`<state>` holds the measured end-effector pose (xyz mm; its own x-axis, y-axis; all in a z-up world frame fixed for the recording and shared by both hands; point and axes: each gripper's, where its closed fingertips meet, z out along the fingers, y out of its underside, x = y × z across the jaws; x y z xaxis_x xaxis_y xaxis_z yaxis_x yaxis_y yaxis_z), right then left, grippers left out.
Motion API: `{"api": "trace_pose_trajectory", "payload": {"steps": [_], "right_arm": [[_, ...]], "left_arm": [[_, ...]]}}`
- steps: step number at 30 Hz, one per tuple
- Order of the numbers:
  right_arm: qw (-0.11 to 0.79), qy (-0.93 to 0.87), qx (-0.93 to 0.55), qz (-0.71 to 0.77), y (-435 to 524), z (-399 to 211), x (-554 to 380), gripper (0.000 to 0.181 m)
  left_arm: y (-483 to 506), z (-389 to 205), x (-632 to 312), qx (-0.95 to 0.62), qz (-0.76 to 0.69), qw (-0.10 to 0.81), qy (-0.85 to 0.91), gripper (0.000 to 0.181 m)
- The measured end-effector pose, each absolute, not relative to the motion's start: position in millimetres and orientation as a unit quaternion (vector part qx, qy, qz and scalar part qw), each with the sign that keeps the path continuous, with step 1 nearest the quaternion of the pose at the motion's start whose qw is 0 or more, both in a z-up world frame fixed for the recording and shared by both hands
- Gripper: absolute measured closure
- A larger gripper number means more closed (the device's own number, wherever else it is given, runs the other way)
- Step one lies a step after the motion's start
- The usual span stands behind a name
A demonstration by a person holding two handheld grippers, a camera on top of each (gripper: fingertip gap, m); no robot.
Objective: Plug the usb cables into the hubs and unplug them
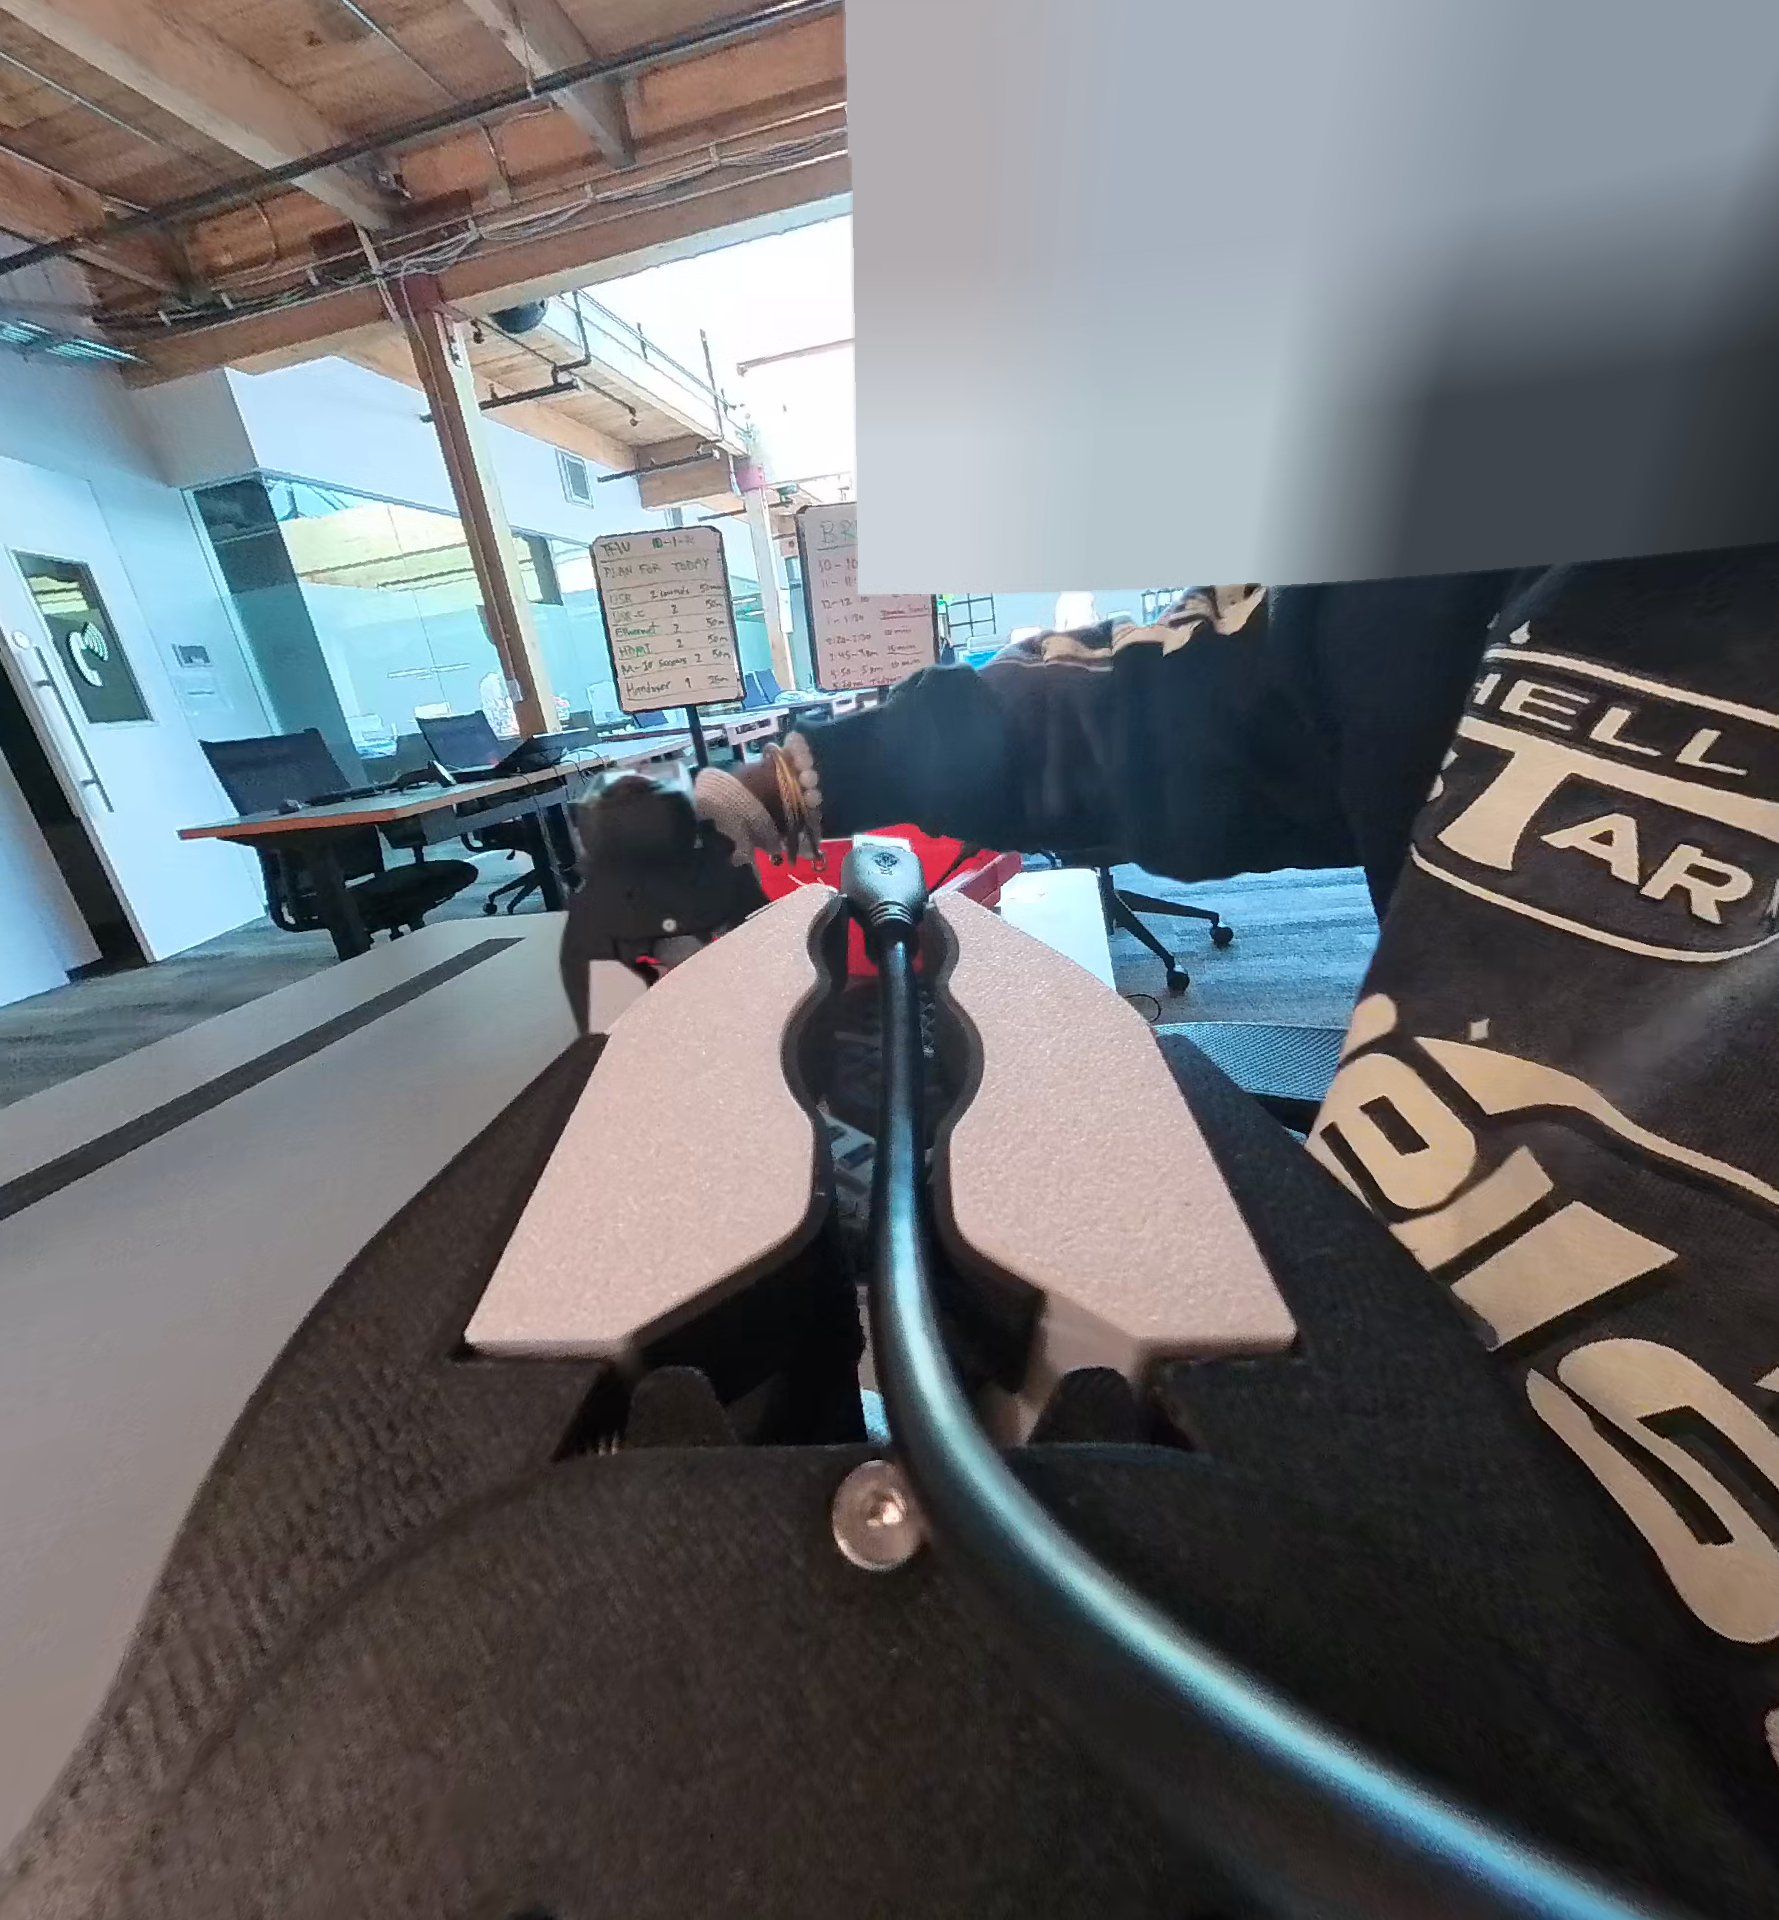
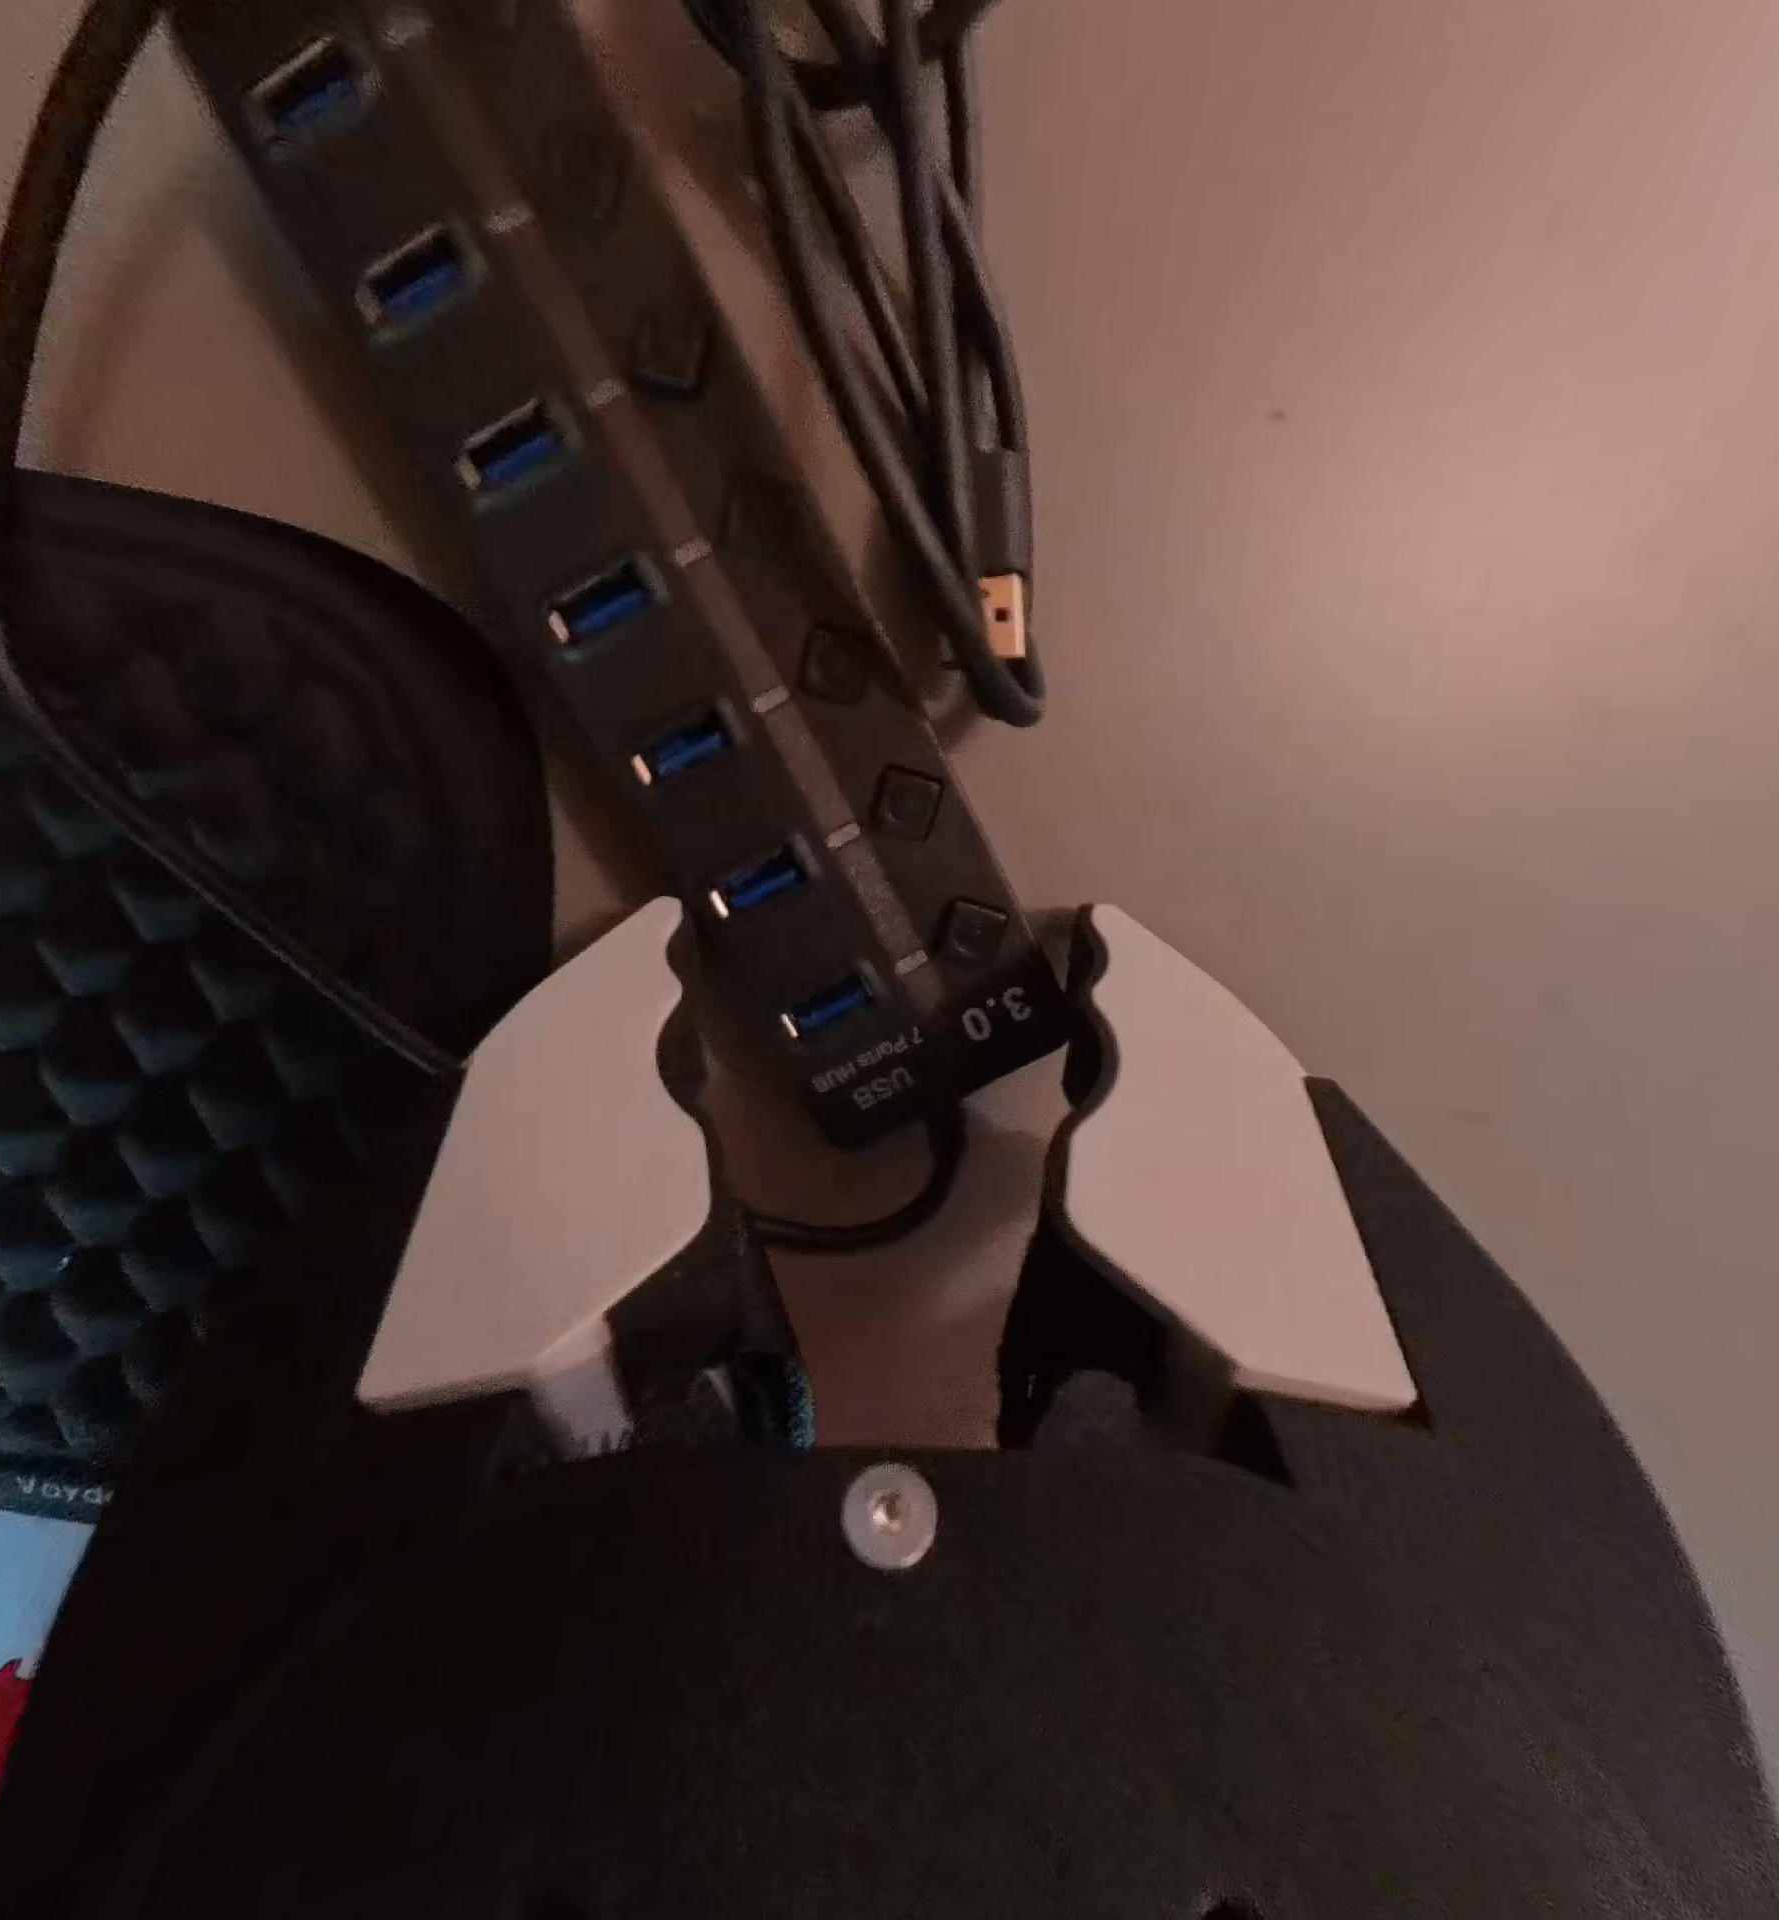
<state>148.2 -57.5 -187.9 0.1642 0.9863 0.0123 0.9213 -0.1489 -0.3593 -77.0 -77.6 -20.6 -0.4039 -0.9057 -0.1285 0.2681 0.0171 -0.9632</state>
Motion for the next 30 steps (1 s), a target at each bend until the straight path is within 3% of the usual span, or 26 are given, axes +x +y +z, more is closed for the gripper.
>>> {"api": "trace_pose_trajectory", "payload": {"steps": [5, 11, 19, 22, 25, 30], "right_arm": [[0.129, -0.610, -0.777, 0.091, -73, -172, 141, 0.120], [0.218, -0.503, -0.836, -0.028, -99, -126, 125, 0.123], [0.352, -0.327, -0.875, -0.064, -160, -141, 102, 0.121], [0.443, -0.273, -0.853, -0.027, -171, -125, 98, 0.078], [0.496, -0.241, -0.834, 0.030, -181, -118, 99, 0.066], [0.464, -0.260, -0.842, 0.095, -180, -138, 106, 0.090]], "left_arm": [[-74, -21, -79, -0.297, -0.635, 0.466, 0.539, 0.169], [-75, -25, -75, -0.302, -0.619, 0.473, 0.550, 0.168], [-87, -29, -68, -0.298, -0.618, 0.458, 0.565, 0.169], [-92, -31, -65, -0.296, -0.618, 0.451, 0.571, 0.168], [-96, -32, -61, -0.296, -0.625, 0.440, 0.573, 0.169], [-101, -40, -54, -0.307, -0.615, 0.427, 0.588, 0.169]]}}
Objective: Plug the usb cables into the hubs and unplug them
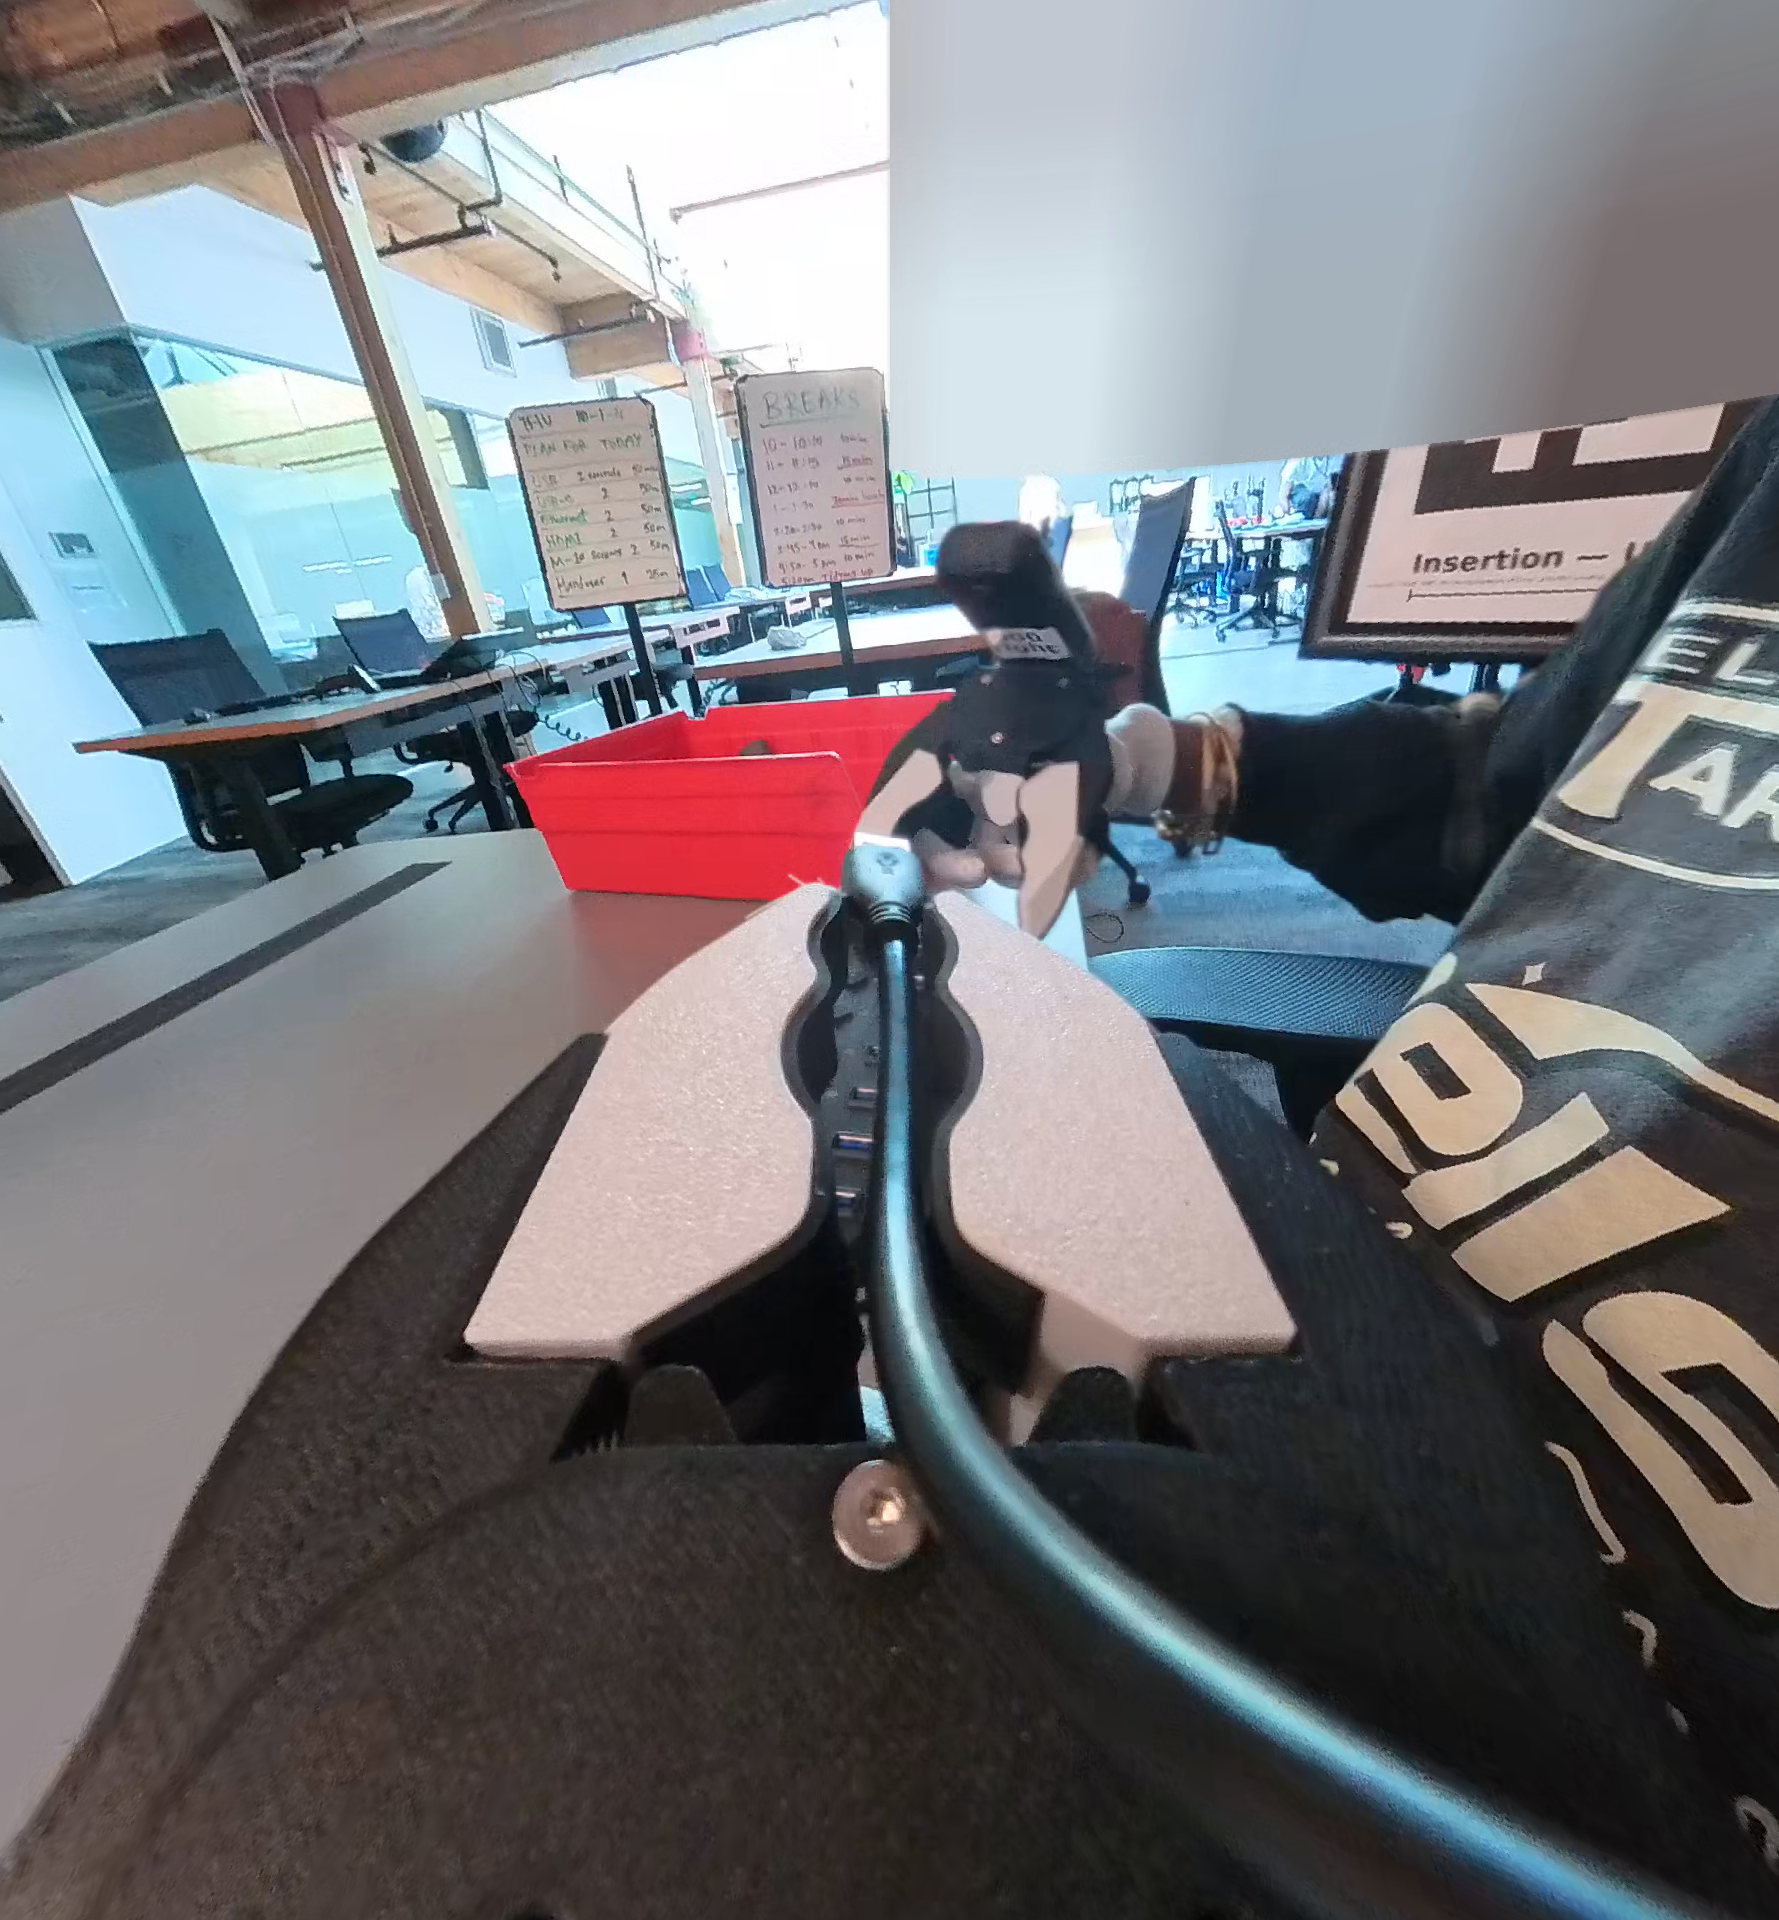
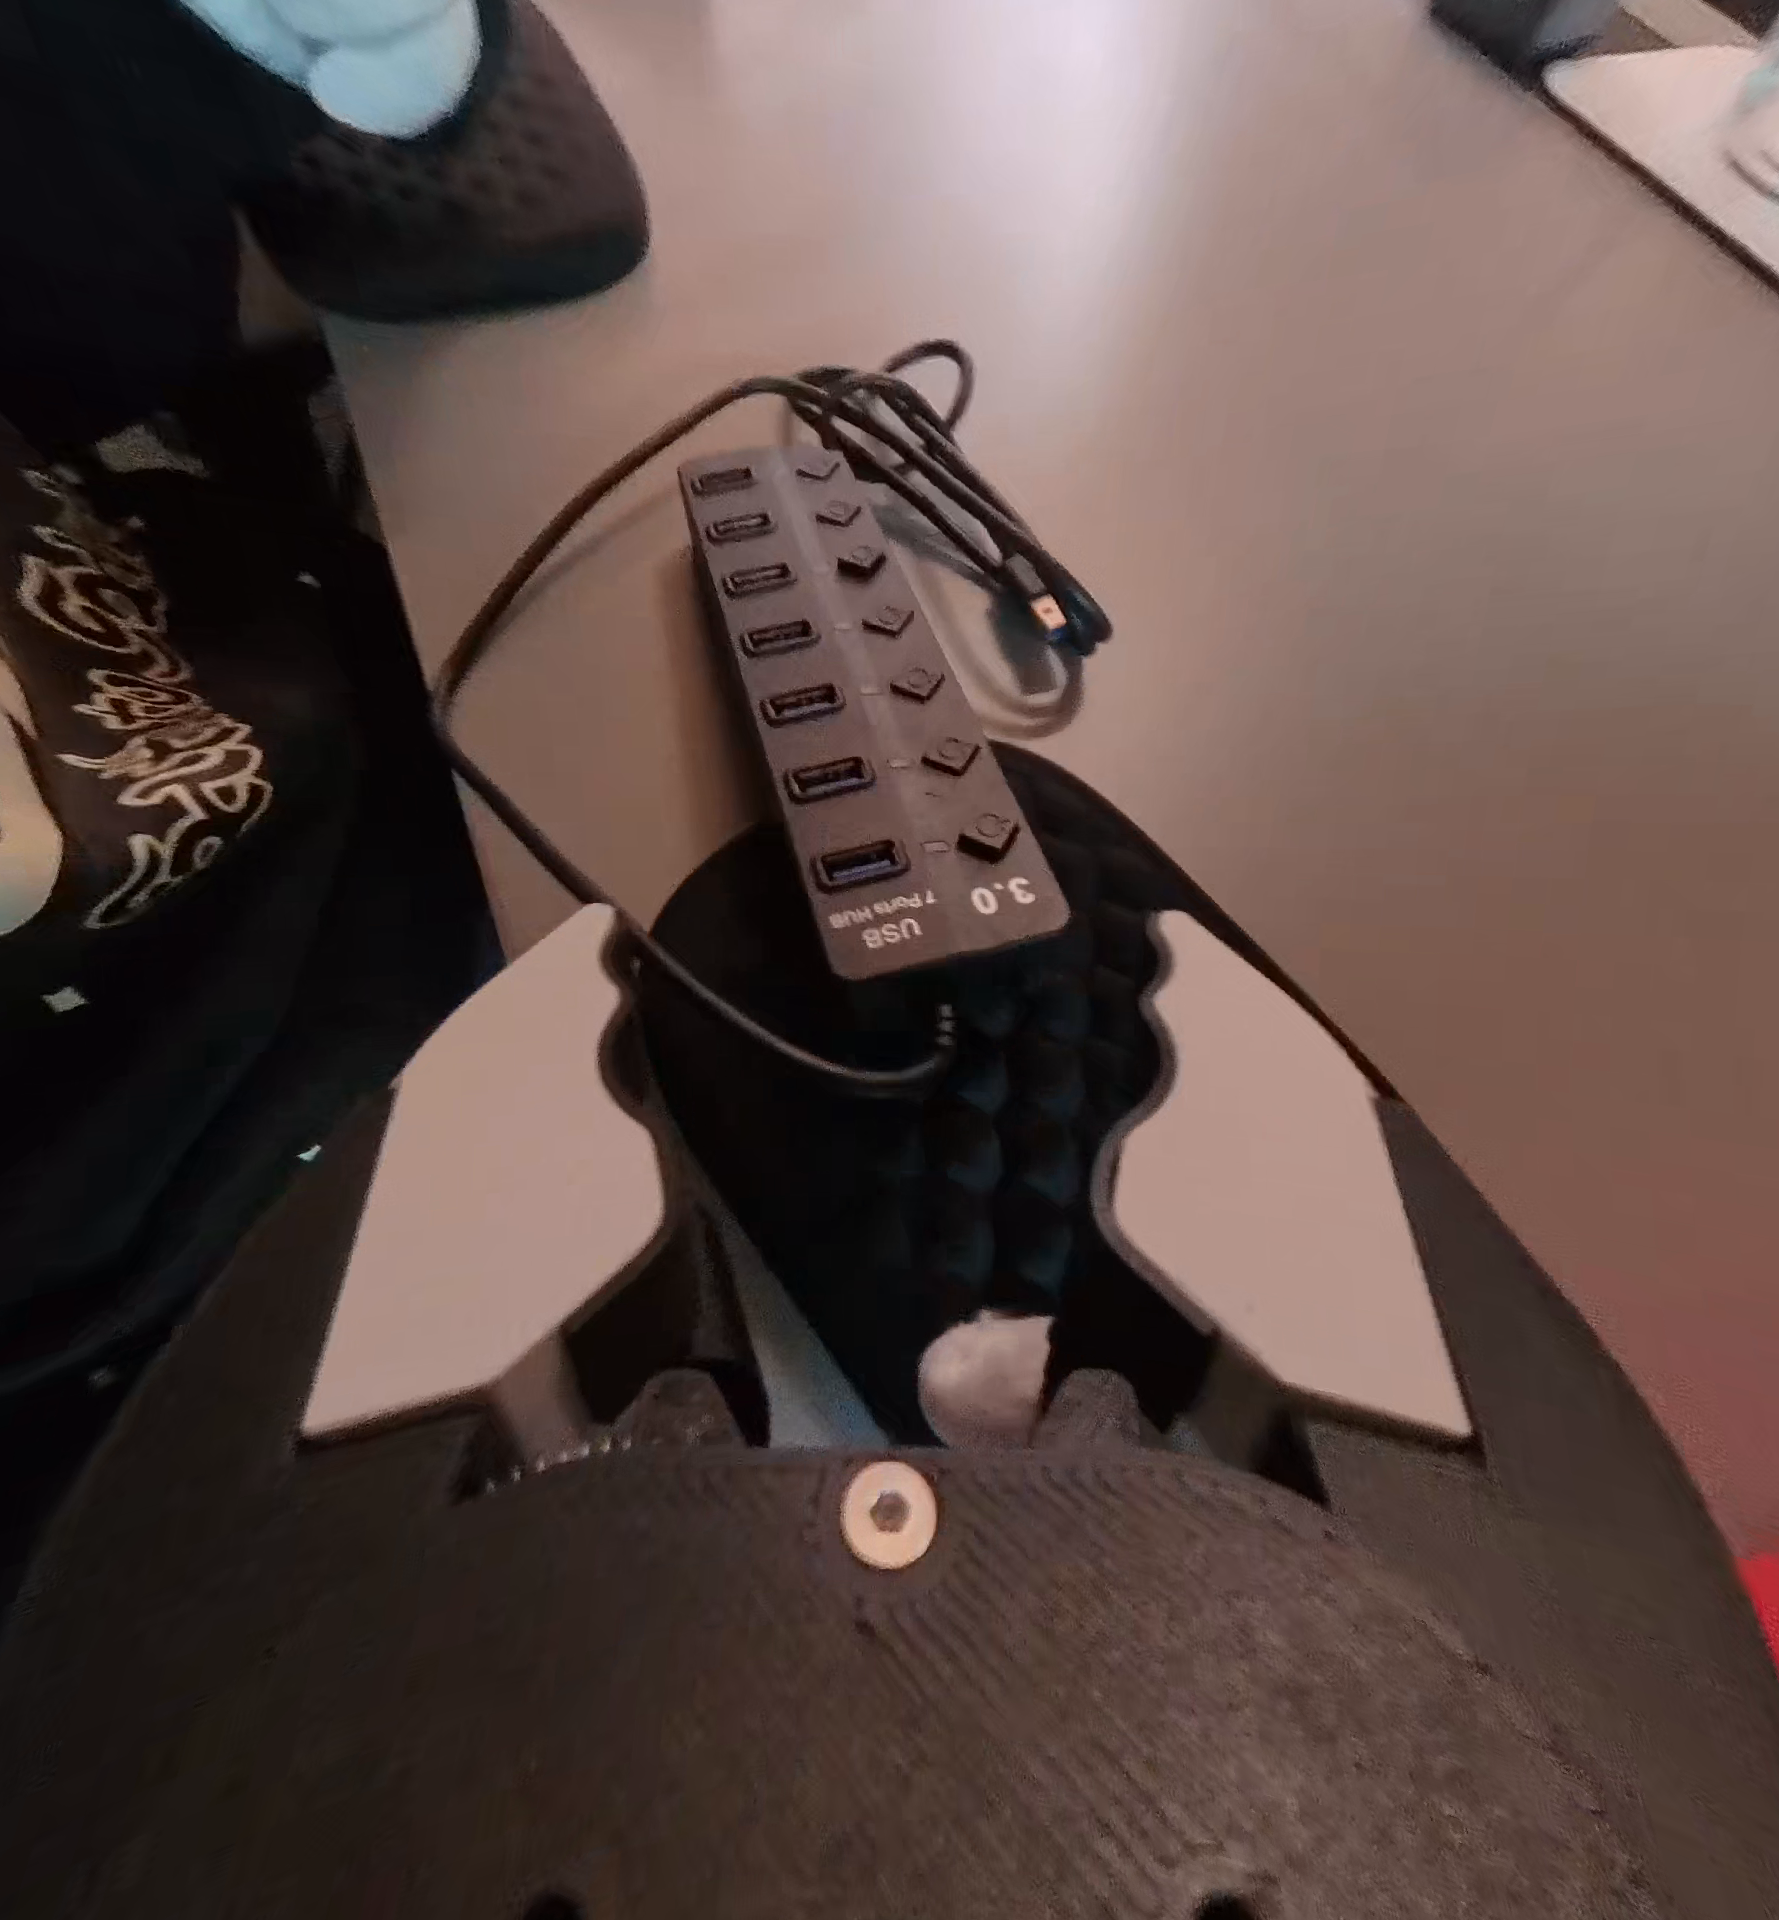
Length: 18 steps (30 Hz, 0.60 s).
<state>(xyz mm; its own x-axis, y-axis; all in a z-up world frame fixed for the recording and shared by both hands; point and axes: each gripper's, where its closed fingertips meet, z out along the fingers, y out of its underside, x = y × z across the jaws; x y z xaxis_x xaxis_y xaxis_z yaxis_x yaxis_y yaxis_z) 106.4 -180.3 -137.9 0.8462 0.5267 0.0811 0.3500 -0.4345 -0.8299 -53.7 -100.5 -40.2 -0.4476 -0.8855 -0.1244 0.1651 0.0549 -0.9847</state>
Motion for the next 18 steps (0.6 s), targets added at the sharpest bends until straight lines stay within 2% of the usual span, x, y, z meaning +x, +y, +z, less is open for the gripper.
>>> {"api": "trace_pose_trajectory", "payload": {"steps": [1, 3, 11, 12, 13, 18], "right_arm": [[0.469, -0.267, -0.835, 0.110, -176, -136, 106, 0.100], [0.471, -0.279, -0.828, 0.120, -167, -134, 108, 0.110], [0.366, -0.308, -0.867, 0.141, -152, -168, 102, 0.101], [0.368, -0.309, -0.866, 0.136, -150, -167, 102, 0.104], [0.378, -0.305, -0.865, 0.124, -148, -166, 105, 0.121], [0.405, -0.332, -0.850, 0.060, -154, -146, 94, 0.123]], "left_arm": [[-101, -42, -53, -0.308, -0.613, 0.424, 0.591, 0.169], [-102, -43, -51, -0.310, -0.611, 0.421, 0.594, 0.169], [-100, -49, -48, -0.316, -0.611, 0.414, 0.596, 0.169], [-101, -50, -48, -0.316, -0.609, 0.414, 0.598, 0.169], [-102, -50, -48, -0.316, -0.607, 0.415, 0.600, 0.168], [-103, -56, -44, -0.323, -0.587, 0.418, 0.614, 0.168]]}}
